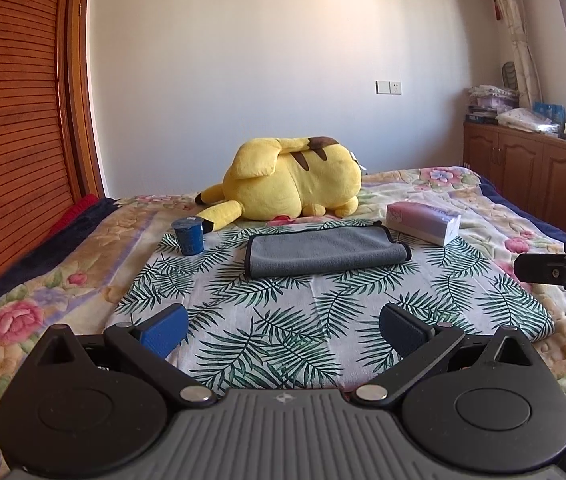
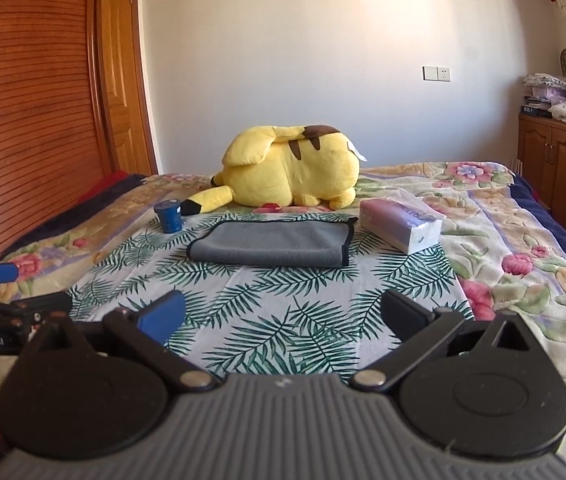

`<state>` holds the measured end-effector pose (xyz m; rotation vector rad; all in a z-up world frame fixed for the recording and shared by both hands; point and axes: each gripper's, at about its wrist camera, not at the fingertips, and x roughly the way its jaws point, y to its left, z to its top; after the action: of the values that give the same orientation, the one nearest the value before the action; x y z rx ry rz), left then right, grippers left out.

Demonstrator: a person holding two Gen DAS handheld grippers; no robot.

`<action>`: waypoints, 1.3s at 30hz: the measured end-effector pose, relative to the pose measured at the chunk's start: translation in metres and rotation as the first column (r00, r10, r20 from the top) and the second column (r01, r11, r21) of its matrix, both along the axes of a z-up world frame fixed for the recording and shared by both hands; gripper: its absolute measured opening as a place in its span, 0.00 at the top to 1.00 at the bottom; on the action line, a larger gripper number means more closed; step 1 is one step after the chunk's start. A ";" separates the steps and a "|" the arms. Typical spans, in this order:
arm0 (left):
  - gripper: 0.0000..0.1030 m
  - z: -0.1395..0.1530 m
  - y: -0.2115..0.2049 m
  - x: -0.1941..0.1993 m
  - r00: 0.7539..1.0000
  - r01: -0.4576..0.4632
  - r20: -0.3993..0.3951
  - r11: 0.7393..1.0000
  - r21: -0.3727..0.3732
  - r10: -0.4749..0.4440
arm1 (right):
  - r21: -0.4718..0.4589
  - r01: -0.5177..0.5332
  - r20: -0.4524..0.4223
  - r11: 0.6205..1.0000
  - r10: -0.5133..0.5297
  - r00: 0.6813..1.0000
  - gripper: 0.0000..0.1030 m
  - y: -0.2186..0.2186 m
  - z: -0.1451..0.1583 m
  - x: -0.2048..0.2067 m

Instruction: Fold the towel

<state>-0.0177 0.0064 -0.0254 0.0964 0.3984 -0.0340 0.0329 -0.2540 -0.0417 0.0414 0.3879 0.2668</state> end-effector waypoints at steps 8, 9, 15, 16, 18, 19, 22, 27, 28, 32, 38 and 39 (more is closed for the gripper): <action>0.16 0.004 0.003 -0.003 1.000 -0.012 0.025 1.000 -0.013 0.012 | -0.004 0.007 0.029 1.000 -0.007 1.000 0.00 0.000 0.001 -0.003; 0.16 0.004 0.003 -0.003 0.999 -0.014 0.029 1.000 -0.013 0.014 | -0.004 0.008 0.034 1.000 -0.008 0.999 0.00 0.000 0.002 -0.004; 0.16 0.008 0.004 -0.007 0.998 -0.015 0.057 1.000 -0.023 0.016 | -0.002 0.018 0.060 1.000 -0.018 0.998 0.00 -0.002 0.003 -0.006; 0.16 0.008 0.004 -0.008 0.998 -0.014 0.062 1.000 -0.024 0.016 | -0.002 0.020 0.063 1.000 -0.020 0.998 0.00 -0.002 0.004 -0.007; 0.16 0.009 0.004 -0.009 0.997 -0.013 0.071 1.000 -0.023 0.014 | -0.001 0.024 0.070 1.000 -0.024 0.997 0.00 -0.003 0.004 -0.007; 0.16 0.010 0.004 -0.010 0.997 -0.011 0.076 1.000 -0.023 0.013 | 0.000 0.026 0.073 1.000 -0.026 0.997 0.00 -0.003 0.004 -0.008; 0.16 0.011 0.004 -0.011 0.996 -0.008 0.089 1.000 -0.023 0.010 | 0.000 0.032 0.081 0.999 -0.032 0.996 0.00 -0.004 0.005 -0.009; 0.16 0.013 0.003 -0.013 0.995 -0.005 0.104 1.000 -0.023 0.007 | -0.003 0.043 0.096 0.999 -0.042 0.994 0.00 -0.003 0.006 -0.011; 0.16 0.014 0.004 -0.013 0.994 -0.006 0.106 1.000 -0.023 0.008 | -0.003 0.046 0.099 0.999 -0.045 0.994 0.00 -0.003 0.006 -0.011; 0.16 0.014 0.003 -0.014 0.994 -0.007 0.108 1.000 -0.021 0.009 | -0.003 0.057 0.106 0.998 -0.056 0.993 0.00 -0.003 0.006 -0.013; 0.16 0.013 0.004 -0.014 0.994 -0.011 0.106 1.000 -0.020 0.013 | -0.004 0.060 0.109 0.998 -0.059 0.992 0.00 -0.004 0.006 -0.012; 0.16 0.013 0.004 -0.014 0.994 -0.011 0.105 1.000 -0.021 0.013 | -0.004 0.060 0.108 0.998 -0.060 0.992 0.00 -0.004 0.006 -0.012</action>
<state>-0.0313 0.0101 -0.0120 0.0757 0.2932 -0.0206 0.0208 -0.2580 -0.0357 0.0315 0.2792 0.2075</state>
